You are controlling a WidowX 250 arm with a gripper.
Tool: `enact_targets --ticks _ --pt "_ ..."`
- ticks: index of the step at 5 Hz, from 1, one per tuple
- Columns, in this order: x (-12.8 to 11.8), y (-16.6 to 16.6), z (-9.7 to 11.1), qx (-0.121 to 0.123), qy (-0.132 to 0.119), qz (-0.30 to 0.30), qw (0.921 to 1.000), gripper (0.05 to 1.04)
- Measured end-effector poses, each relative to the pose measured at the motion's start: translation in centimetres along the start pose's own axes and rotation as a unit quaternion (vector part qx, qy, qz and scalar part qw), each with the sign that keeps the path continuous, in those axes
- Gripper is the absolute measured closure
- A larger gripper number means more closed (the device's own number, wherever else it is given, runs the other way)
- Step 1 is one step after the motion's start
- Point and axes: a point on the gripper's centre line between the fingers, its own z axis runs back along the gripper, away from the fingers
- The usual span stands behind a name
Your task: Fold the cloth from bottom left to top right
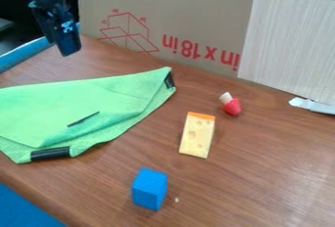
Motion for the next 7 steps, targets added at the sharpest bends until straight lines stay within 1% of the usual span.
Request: enact_targets --ticks 1,2,3,4,5,6,7 --pt "-0.2 0.0 -0.9 -0.012 0.009 0.003 0.9999 0.084" --pt "-0.2 0.0 -0.9 -0.013 0.007 0.007 0.9999 0.084" --pt "-1.1 2.8 -2.8 -0.015 -0.007 0.123 0.9923 0.084" --pt "-3.2 5.2 -3.0 0.027 -0.020 0.210 0.9771 0.084" --pt "-5.1 5.1 -4.3 0.050 -0.010 0.231 0.9715 0.084" --pt "-6.7 4.9 -2.4 0.093 -0.036 0.250 0.9631 0.084" --pt "-8.2 5.0 -1.8 0.106 -0.050 0.277 0.9536 0.084"
